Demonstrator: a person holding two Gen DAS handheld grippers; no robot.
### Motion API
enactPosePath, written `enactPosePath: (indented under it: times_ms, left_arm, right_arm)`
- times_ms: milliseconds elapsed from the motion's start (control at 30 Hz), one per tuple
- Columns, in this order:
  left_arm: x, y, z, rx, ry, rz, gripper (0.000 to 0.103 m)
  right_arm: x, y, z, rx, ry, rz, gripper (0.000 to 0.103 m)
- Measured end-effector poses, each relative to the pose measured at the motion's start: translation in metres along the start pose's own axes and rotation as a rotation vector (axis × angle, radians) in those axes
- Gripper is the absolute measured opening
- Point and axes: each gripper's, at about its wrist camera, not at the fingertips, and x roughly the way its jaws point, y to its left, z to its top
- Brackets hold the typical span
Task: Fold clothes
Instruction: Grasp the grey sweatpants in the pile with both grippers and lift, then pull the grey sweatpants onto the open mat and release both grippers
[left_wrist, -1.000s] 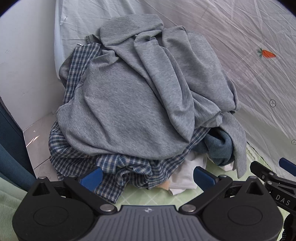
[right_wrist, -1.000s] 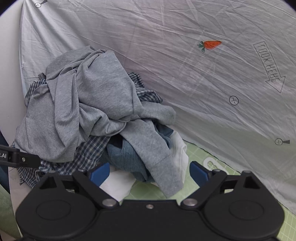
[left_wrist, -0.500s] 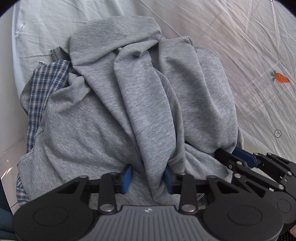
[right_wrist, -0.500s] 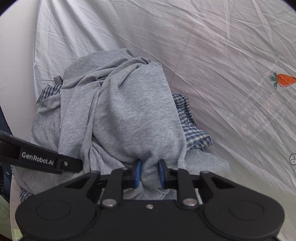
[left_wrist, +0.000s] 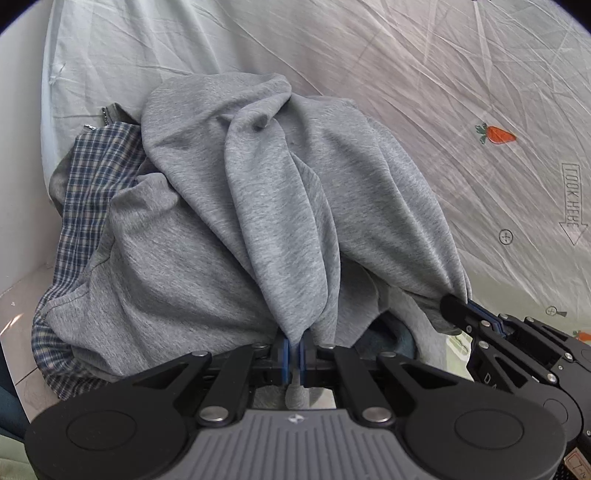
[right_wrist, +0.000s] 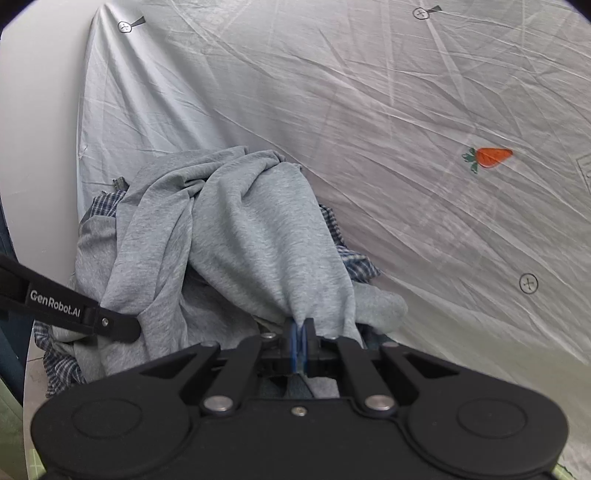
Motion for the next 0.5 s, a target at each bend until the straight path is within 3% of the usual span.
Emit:
enactPosePath:
  times_ms: [267,500]
  left_arm:
    - [-0.031,-0.072,-0.077,0.139,0.054,-0.108,0.005]
    - [-0.052,-0.152,-0.161,0.251,0.142,-0.225,0.004]
  right_arm:
    - [-0.091,-0.042,-0.066,0.099,-0.006,-0.152,0.002]
    - [-0.196,-0.112,-0.16,0.219,0.075,-0.289,0.002]
